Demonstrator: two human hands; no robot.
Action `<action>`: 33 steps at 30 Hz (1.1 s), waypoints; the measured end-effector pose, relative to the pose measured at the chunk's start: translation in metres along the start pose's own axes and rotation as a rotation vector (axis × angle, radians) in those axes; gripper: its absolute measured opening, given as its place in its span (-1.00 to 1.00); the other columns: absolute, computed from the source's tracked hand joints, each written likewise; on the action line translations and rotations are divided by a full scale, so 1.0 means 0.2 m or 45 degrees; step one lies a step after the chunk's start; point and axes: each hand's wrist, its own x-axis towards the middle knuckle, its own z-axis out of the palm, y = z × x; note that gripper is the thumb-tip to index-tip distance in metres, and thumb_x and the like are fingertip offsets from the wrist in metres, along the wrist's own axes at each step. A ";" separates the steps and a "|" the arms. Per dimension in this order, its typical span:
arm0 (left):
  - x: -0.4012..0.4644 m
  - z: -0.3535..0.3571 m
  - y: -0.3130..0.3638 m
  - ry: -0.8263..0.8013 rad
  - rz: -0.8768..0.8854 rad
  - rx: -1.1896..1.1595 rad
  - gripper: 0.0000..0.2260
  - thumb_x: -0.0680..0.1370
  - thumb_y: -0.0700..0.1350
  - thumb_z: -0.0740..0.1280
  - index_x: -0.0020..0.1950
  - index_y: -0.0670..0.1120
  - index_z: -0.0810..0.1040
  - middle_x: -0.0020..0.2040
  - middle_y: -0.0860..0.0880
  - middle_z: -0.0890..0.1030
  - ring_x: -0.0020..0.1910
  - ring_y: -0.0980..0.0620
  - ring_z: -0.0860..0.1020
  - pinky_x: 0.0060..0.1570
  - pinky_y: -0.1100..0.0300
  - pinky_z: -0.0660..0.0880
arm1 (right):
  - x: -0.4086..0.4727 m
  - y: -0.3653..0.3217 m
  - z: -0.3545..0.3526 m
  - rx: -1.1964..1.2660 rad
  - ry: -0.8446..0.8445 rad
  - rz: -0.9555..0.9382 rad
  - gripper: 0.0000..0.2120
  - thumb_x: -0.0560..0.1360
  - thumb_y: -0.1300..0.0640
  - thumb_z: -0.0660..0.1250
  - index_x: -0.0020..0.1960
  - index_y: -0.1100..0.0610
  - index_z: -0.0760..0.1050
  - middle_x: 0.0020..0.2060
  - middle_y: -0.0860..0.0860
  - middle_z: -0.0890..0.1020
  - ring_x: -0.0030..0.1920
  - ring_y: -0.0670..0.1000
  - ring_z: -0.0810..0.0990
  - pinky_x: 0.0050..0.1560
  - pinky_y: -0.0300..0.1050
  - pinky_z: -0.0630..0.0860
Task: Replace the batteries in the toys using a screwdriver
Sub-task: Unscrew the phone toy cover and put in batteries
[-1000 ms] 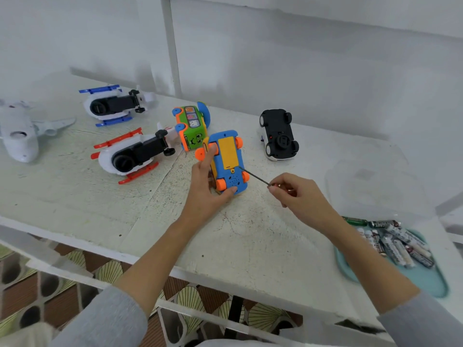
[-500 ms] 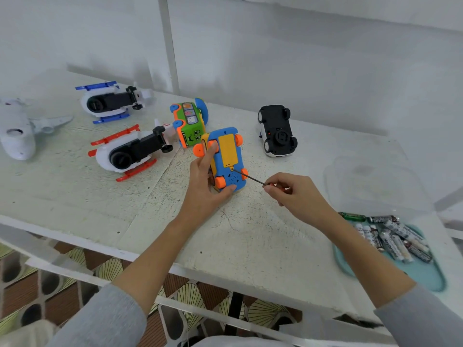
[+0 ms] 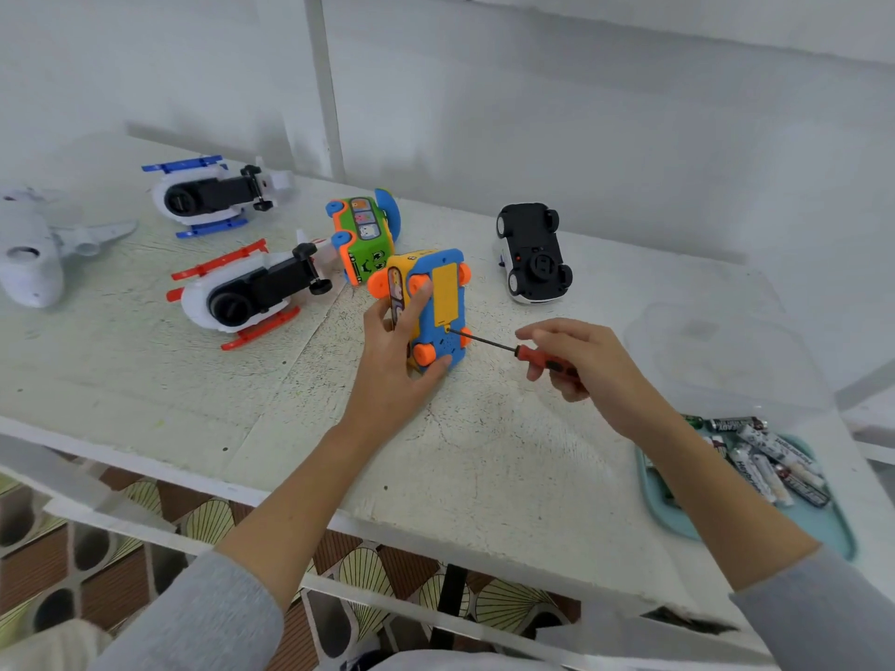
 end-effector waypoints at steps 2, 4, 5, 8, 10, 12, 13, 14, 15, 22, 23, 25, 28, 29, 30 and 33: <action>0.00 0.00 0.00 0.007 0.008 0.021 -0.31 0.44 -0.03 0.35 0.44 0.35 0.07 0.35 0.02 0.14 0.31 0.11 0.30 0.22 0.31 0.36 | 0.01 -0.01 0.00 -0.001 0.044 0.032 -0.82 0.56 0.27 0.17 0.04 0.19 0.54 -0.39 0.14 0.59 -0.59 -0.06 0.29 -0.58 -0.30 0.19; 0.00 0.00 0.00 0.021 0.004 0.040 -0.32 0.44 -0.03 0.34 0.43 0.34 0.08 0.38 -0.08 0.19 0.25 0.13 0.33 0.15 0.36 0.36 | 0.01 -0.03 0.00 -0.063 0.066 -0.024 -0.85 0.54 0.31 0.20 0.03 0.19 0.51 -0.38 0.12 0.60 -0.61 -0.11 0.34 -0.59 -0.31 0.22; 0.00 0.00 0.01 0.034 -0.007 0.039 -0.32 0.43 -0.03 0.35 0.41 0.36 0.08 0.38 -0.10 0.20 0.22 0.14 0.35 0.12 0.34 0.40 | 0.01 -0.03 0.01 -0.119 0.062 -0.083 -0.87 0.53 0.30 0.24 0.02 0.18 0.51 -0.37 0.09 0.61 -0.59 -0.16 0.39 -0.56 -0.34 0.25; 0.00 -0.01 0.02 0.054 -0.024 0.037 -0.31 0.42 -0.04 0.35 0.38 0.41 0.07 0.37 -0.10 0.22 0.19 0.13 0.38 0.08 0.24 0.48 | 0.02 -0.04 0.00 -0.339 0.093 -0.279 -0.87 0.48 0.25 0.34 -0.03 0.06 0.54 -0.34 -0.02 0.62 -0.45 -0.20 0.45 -0.39 -0.41 0.33; 0.00 0.00 0.01 0.058 -0.030 0.025 -0.31 0.42 -0.04 0.35 0.39 0.40 0.07 0.36 -0.09 0.22 0.20 0.11 0.39 0.07 0.26 0.49 | 0.02 -0.05 0.00 -0.398 0.134 -0.384 -0.86 0.44 0.24 0.39 -0.07 0.04 0.56 -0.33 -0.05 0.59 -0.44 -0.19 0.41 -0.34 -0.43 0.34; 0.00 0.00 0.01 0.070 -0.047 0.000 -0.30 0.42 -0.04 0.35 0.40 0.38 0.07 0.36 -0.08 0.23 0.21 0.10 0.40 0.05 0.35 0.47 | 0.01 -0.05 0.00 -0.416 0.168 -0.471 -0.86 0.41 0.26 0.43 -0.09 0.07 0.58 -0.31 -0.09 0.56 -0.40 -0.21 0.42 -0.30 -0.45 0.36; 0.00 0.00 0.01 0.075 -0.048 -0.007 -0.30 0.42 -0.05 0.35 0.41 0.38 0.07 0.36 -0.08 0.23 0.21 0.11 0.40 0.04 0.39 0.46 | 0.01 -0.06 0.00 -0.430 0.172 -0.513 -0.84 0.39 0.29 0.44 -0.10 0.08 0.59 -0.29 -0.11 0.56 -0.36 -0.22 0.43 -0.28 -0.45 0.37; 0.00 0.00 0.00 0.076 -0.048 -0.008 -0.30 0.42 -0.05 0.35 0.41 0.39 0.07 0.36 -0.08 0.23 0.20 0.13 0.40 0.03 0.40 0.45 | 0.01 -0.06 0.01 -0.458 0.165 -0.556 -0.81 0.36 0.33 0.45 -0.11 0.09 0.59 -0.26 -0.13 0.55 -0.31 -0.24 0.43 -0.25 -0.45 0.36; 0.00 0.00 0.00 0.075 -0.045 -0.007 -0.30 0.42 -0.05 0.35 0.40 0.39 0.07 0.36 -0.08 0.23 0.20 0.14 0.39 0.04 0.38 0.46 | 0.01 -0.06 0.01 -0.502 0.155 -0.594 -0.76 0.32 0.37 0.47 -0.12 0.09 0.59 -0.23 -0.15 0.54 -0.27 -0.26 0.43 -0.22 -0.45 0.35; 0.00 0.00 0.01 0.047 0.004 -0.009 -0.30 0.44 -0.08 0.35 0.40 0.40 0.07 0.38 -0.09 0.19 0.27 0.08 0.38 0.15 0.21 0.50 | 0.03 -0.09 0.01 -0.575 0.117 -0.416 -0.80 0.54 0.09 0.24 0.14 0.12 0.48 -0.32 0.08 0.58 -0.48 -0.25 0.48 -0.44 -0.39 0.38; 0.00 0.00 0.01 0.047 0.013 -0.007 -0.30 0.44 -0.08 0.35 0.40 0.40 0.08 0.38 -0.09 0.19 0.28 0.06 0.38 0.16 0.20 0.50 | 0.03 -0.09 0.01 -0.585 0.101 -0.363 -0.81 0.57 0.08 0.20 0.10 0.13 0.48 -0.40 0.08 0.57 -0.53 -0.23 0.47 -0.50 -0.40 0.35; 0.00 0.00 0.00 0.067 -0.002 -0.014 -0.30 0.44 -0.07 0.35 0.41 0.40 0.08 0.37 -0.08 0.20 0.28 0.06 0.39 0.14 0.26 0.50 | 0.04 -0.09 0.00 -0.610 0.120 -0.357 -0.89 0.53 0.13 0.27 0.03 0.13 0.51 -0.42 0.08 0.59 -0.50 -0.18 0.47 -0.49 -0.41 0.34; 0.00 0.00 -0.01 0.094 -0.037 -0.055 -0.28 0.44 -0.07 0.37 0.43 0.40 0.07 0.35 -0.05 0.22 0.25 0.13 0.39 0.07 0.47 0.44 | 0.02 -0.08 -0.01 -0.451 0.112 -0.422 -0.83 0.40 0.23 0.44 -0.05 0.10 0.54 -0.32 0.05 0.59 -0.40 -0.19 0.48 -0.31 -0.40 0.43; 0.00 0.00 -0.01 0.090 -0.035 -0.054 -0.28 0.44 -0.06 0.37 0.43 0.39 0.07 0.35 -0.05 0.21 0.26 0.12 0.38 0.07 0.48 0.43 | 0.01 -0.08 -0.01 -0.434 0.116 -0.440 -0.79 0.36 0.28 0.47 -0.06 0.09 0.55 -0.30 0.03 0.58 -0.36 -0.21 0.48 -0.27 -0.43 0.43; 0.00 0.01 -0.01 0.084 -0.028 -0.043 -0.28 0.44 -0.06 0.36 0.43 0.39 0.07 0.35 -0.06 0.21 0.28 0.11 0.37 0.08 0.45 0.44 | 0.01 -0.08 -0.01 -0.444 0.122 -0.456 -0.75 0.34 0.31 0.48 -0.05 0.08 0.55 -0.27 0.03 0.57 -0.33 -0.22 0.48 -0.25 -0.45 0.42; 0.00 0.01 -0.01 0.091 -0.029 -0.036 -0.27 0.44 -0.06 0.37 0.43 0.38 0.06 0.36 -0.06 0.20 0.28 0.09 0.36 0.09 0.40 0.45 | 0.01 -0.07 0.00 -0.506 0.096 -0.420 -0.75 0.41 0.22 0.43 0.06 0.04 0.52 -0.24 0.04 0.57 -0.40 -0.23 0.47 -0.34 -0.44 0.41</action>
